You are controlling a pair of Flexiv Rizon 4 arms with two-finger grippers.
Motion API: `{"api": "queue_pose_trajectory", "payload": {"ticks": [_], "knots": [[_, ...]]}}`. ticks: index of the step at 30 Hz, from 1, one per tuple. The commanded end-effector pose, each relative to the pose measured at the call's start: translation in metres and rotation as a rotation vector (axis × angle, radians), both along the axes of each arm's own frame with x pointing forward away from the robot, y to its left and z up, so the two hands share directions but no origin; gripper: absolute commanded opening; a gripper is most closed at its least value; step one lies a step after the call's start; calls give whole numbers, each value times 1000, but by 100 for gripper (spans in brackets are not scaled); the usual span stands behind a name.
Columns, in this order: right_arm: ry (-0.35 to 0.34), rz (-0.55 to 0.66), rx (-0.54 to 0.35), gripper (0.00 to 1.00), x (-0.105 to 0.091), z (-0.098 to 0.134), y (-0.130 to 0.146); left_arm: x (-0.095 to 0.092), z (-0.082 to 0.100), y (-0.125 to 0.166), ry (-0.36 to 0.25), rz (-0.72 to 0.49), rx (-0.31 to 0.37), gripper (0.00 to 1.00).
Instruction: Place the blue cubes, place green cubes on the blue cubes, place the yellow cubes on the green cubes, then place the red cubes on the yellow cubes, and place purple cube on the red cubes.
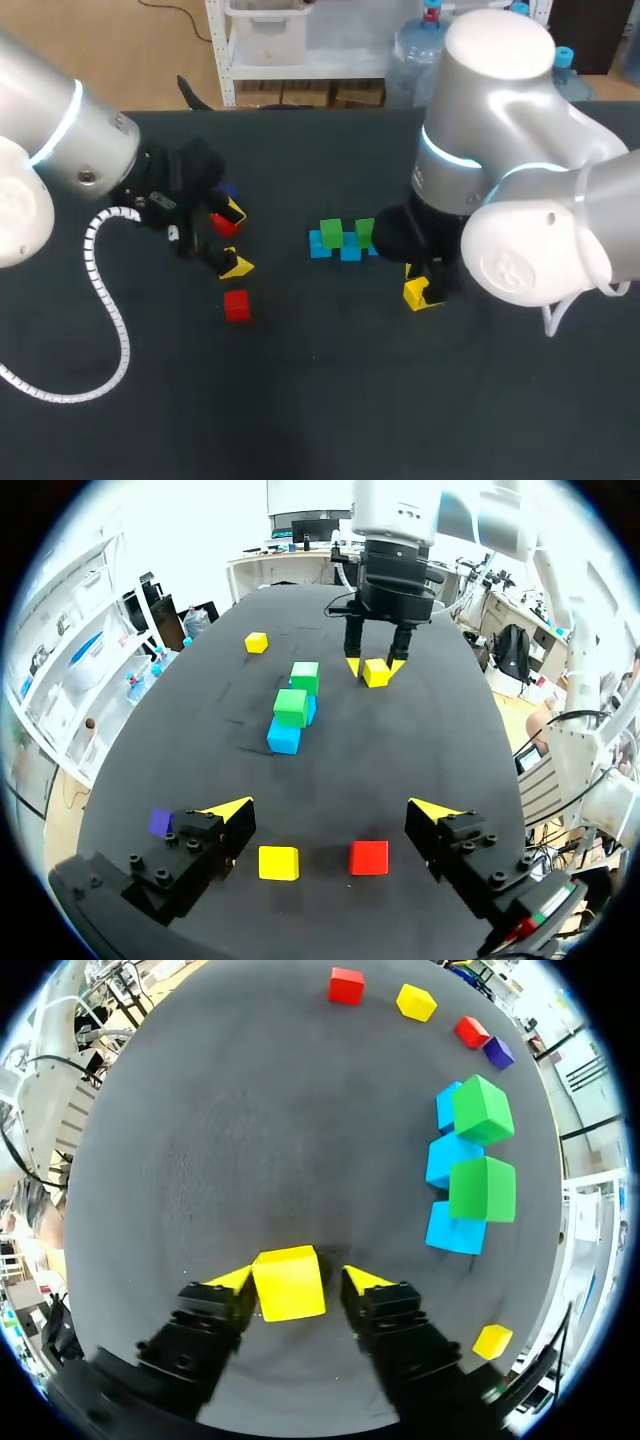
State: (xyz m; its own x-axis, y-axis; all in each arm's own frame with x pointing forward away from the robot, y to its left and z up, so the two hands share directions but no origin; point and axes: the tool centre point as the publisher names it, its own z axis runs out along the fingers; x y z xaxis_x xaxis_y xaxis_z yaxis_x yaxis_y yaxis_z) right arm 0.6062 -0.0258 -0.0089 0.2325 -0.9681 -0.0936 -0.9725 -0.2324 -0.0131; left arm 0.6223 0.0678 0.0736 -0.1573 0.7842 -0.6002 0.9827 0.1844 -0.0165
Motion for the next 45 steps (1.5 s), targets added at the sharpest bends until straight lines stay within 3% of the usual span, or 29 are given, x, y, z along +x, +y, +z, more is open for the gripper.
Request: {"api": "queue_pose_trajectory", "payload": {"ticks": [1, 2, 7, 14, 26, 36, 45], "knots": [[2, -1, -1, 11, 1, 0, 1, 0, -1, 1, -2, -3, -6, 100], [3, -3, 0, 0, 1, 0, 1, 0, -1, 1, -2, -3, -6, 100], [-1, -28, 1, 0, 2, 7, 0, 0, -1, 1, -2, -3, -6, 100], [-42, -89, 8, 0, 8, 36, 7, 0, -1, 1, -2, -3, -6, 100], [-108, -84, 29, 0, 34, 87, 51, 0, -1, 1, -2, -3, -6, 100], [-92, -57, 1, 0, 55, 91, 92, 0, -1, 1, -2, -3, -6, 100], [-71, -99, -13, 0, 61, 85, 94, 0, -1, 1, -2, -3, -6, 100]]}}
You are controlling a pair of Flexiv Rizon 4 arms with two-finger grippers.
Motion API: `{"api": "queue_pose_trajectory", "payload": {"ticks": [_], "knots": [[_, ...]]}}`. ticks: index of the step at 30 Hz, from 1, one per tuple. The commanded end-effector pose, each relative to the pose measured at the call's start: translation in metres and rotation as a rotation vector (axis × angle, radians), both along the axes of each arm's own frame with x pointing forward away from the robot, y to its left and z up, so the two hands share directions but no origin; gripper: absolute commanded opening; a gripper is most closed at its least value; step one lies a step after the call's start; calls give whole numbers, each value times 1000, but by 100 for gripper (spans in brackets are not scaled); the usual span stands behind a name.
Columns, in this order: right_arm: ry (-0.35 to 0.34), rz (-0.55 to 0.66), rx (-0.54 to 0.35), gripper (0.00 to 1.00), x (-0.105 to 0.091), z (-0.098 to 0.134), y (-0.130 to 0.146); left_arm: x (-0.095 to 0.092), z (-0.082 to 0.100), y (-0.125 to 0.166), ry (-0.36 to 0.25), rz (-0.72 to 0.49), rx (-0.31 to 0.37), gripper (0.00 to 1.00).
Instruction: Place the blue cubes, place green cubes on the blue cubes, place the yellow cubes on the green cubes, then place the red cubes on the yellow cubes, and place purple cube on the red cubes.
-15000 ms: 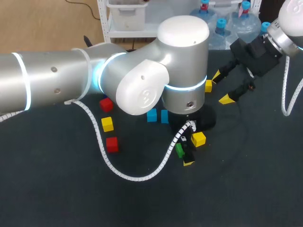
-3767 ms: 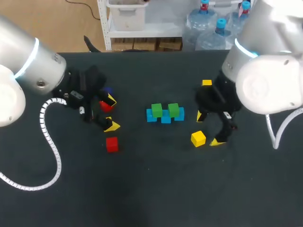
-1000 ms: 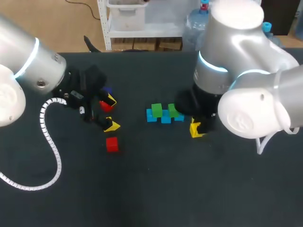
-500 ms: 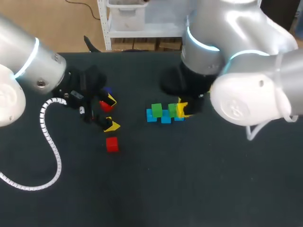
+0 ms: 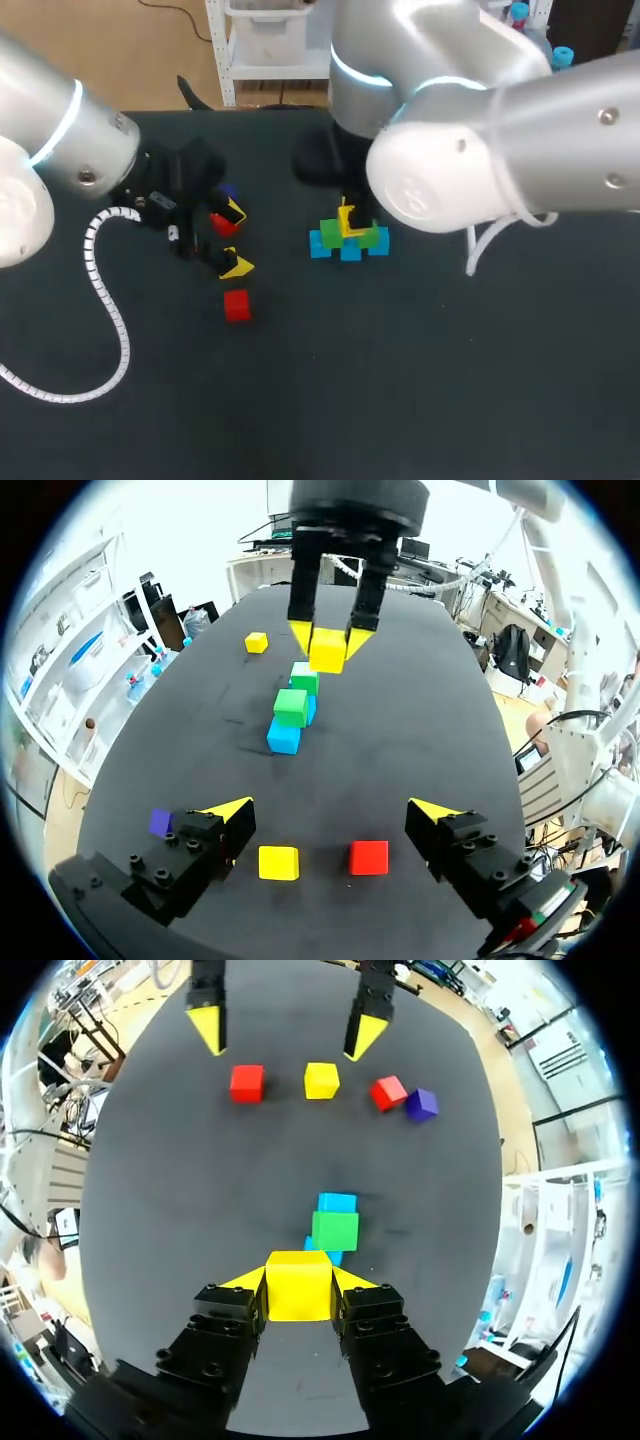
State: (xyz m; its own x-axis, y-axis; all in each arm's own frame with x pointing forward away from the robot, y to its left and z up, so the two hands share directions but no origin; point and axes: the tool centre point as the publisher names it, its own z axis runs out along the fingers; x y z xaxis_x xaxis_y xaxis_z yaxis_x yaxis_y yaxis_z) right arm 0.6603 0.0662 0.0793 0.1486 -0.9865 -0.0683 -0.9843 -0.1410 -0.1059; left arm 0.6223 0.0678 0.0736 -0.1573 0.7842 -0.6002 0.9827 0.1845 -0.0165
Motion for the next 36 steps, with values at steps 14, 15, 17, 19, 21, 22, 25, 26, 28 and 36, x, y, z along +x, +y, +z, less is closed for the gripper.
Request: {"api": "queue_pose_trajectory", "payload": {"ticks": [14, 15, 17, 19, 21, 22, 25, 26, 28, 36], "knots": [[47, -43, 12, 0, 12, -12, -2, 0, -1, 1, -2, -3, -6, 100], [48, -43, 13, 0, 12, -13, -3, 0, -1, 1, -2, -3, -6, 100], [50, -48, 14, 0, 13, -14, -4, 0, -1, 1, -2, -3, -6, 100], [53, -55, 16, 0, 13, -16, -5, 0, -1, 1, -2, -3, -6, 100], [54, -62, 20, 0, 13, -17, -7, 0, -1, 1, -2, -3, -6, 100], [54, -64, 20, 0, 14, -18, -7, 0, -1, 1, -2, -3, -6, 100], [56, -67, 25, 0, 14, -19, -7, 0, -1, 1, -2, -3, -6, 100], [56, -67, 26, 0, 14, -19, -7, 0, -1, 1, -2, -3, -6, 100], [57, -66, 28, 0, 14, -20, -7, 0, -1, 1, -2, -3, -6, 100], [61, -65, 31, 0, 15, -22, -7, 0, -1, 1, -2, -3, -6, 100]]}}
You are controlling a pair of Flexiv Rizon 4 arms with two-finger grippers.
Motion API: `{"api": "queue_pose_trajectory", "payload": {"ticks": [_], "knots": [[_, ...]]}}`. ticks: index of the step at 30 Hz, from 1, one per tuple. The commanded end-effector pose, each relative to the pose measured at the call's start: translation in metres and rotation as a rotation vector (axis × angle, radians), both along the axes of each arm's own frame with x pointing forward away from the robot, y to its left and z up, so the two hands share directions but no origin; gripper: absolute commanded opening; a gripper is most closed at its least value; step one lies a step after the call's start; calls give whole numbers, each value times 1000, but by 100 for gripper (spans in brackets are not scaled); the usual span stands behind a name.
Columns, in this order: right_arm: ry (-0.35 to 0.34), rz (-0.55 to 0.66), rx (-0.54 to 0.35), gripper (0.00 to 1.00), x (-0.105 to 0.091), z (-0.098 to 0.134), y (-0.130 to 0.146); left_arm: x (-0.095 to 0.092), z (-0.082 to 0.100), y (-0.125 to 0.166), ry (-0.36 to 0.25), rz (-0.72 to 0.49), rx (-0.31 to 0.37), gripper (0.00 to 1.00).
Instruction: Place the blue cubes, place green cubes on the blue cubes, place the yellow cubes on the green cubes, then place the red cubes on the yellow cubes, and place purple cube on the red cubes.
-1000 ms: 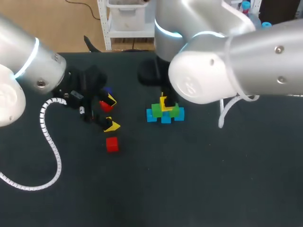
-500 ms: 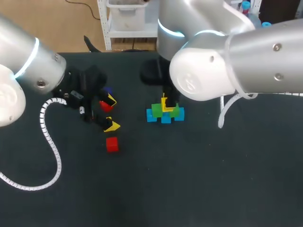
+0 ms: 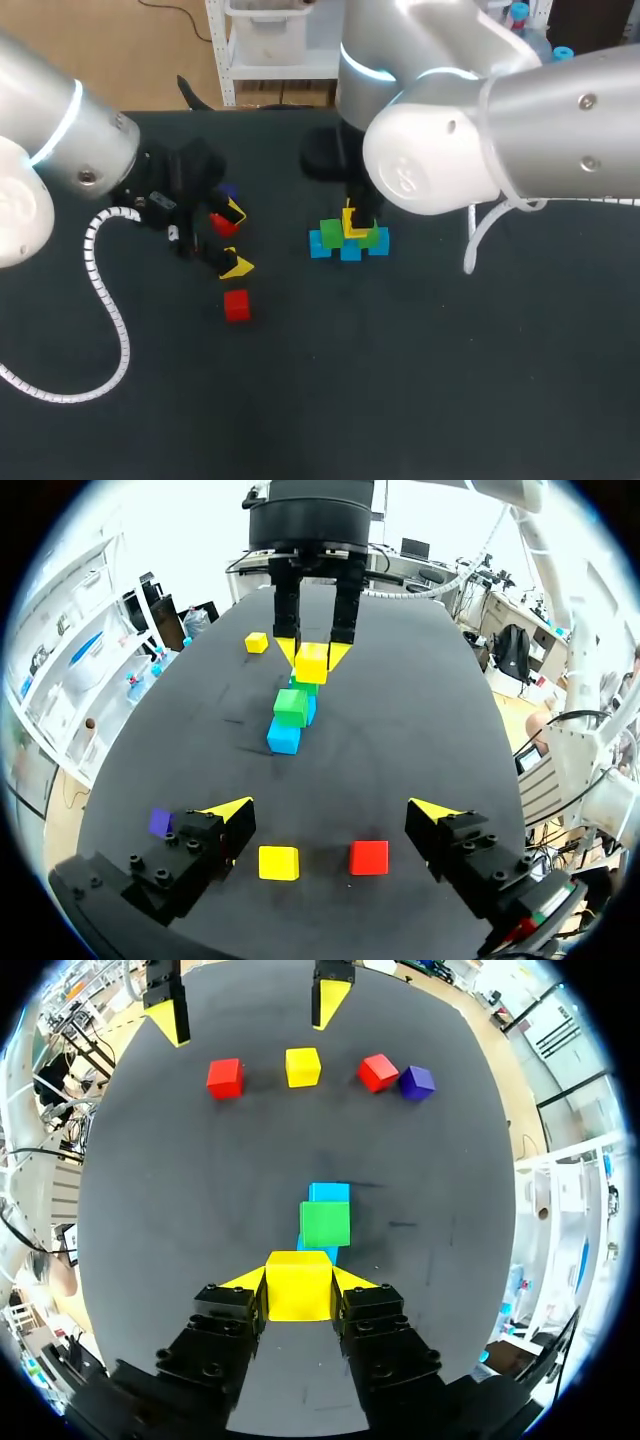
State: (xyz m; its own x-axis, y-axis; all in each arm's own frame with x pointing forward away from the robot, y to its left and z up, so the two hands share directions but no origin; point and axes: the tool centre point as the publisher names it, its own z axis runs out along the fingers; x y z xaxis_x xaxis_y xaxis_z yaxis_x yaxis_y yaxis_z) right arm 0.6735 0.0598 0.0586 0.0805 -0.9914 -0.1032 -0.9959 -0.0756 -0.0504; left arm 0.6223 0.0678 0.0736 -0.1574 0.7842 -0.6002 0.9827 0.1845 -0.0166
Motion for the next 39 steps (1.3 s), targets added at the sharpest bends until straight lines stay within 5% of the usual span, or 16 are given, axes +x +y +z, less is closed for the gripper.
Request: {"api": "queue_pose_trajectory", "payload": {"ticks": [1, 39], "knots": [[1, -3, 4, 0, 2, -1, 0, 0, -1, 1, -2, -3, -6, 100], [3, 2, -3, 0, 8, -3, 5, 0, -1, 1, -2, -3, -6, 100]]}}
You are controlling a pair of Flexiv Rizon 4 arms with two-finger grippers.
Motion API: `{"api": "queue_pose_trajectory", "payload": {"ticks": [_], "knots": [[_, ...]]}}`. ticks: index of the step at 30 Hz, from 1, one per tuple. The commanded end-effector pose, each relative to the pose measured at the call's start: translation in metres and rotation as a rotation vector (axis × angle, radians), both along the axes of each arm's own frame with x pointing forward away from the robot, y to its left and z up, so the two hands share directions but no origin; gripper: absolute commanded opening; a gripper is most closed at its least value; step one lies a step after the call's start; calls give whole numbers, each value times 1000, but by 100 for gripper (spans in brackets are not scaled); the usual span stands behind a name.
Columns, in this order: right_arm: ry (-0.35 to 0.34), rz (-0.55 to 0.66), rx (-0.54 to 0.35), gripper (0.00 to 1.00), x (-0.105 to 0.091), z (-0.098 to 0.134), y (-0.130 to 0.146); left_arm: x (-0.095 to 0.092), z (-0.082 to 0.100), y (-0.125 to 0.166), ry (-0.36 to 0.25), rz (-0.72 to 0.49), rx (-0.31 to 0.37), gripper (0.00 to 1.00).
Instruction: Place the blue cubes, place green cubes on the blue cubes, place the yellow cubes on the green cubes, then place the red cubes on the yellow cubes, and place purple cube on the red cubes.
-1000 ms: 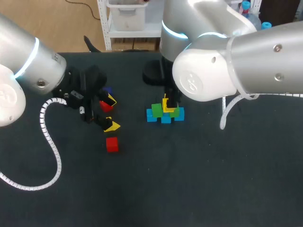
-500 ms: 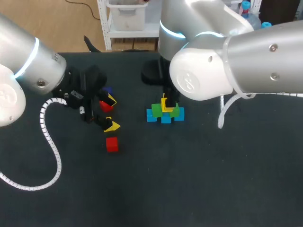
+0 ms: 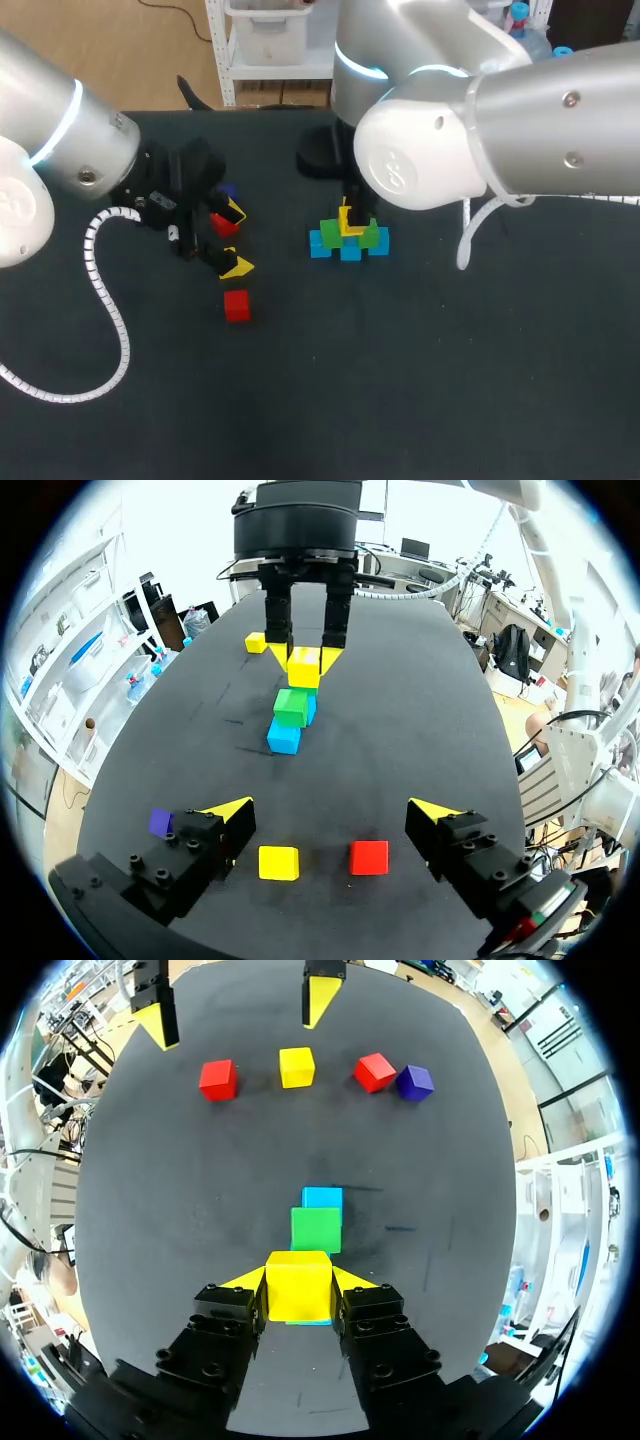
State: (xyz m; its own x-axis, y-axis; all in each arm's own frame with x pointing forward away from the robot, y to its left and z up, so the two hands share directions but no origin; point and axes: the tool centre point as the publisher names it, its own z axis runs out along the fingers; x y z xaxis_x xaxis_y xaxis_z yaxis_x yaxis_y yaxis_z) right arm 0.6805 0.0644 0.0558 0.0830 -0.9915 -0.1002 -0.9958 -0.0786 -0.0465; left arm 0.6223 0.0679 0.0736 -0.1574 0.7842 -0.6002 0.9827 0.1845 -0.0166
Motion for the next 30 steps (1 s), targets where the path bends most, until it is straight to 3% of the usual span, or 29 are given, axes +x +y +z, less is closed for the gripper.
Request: {"api": "queue_pose_trajectory", "payload": {"ticks": [1, 30], "knots": [[-1, 0, 0, 0, 1, 0, 0, 0, -1, 1, -2, -3, -6, 100], [-21, -8, -12, 0, 3, 1, 0, 0, -1, 1, -2, -3, -6, 100]]}}
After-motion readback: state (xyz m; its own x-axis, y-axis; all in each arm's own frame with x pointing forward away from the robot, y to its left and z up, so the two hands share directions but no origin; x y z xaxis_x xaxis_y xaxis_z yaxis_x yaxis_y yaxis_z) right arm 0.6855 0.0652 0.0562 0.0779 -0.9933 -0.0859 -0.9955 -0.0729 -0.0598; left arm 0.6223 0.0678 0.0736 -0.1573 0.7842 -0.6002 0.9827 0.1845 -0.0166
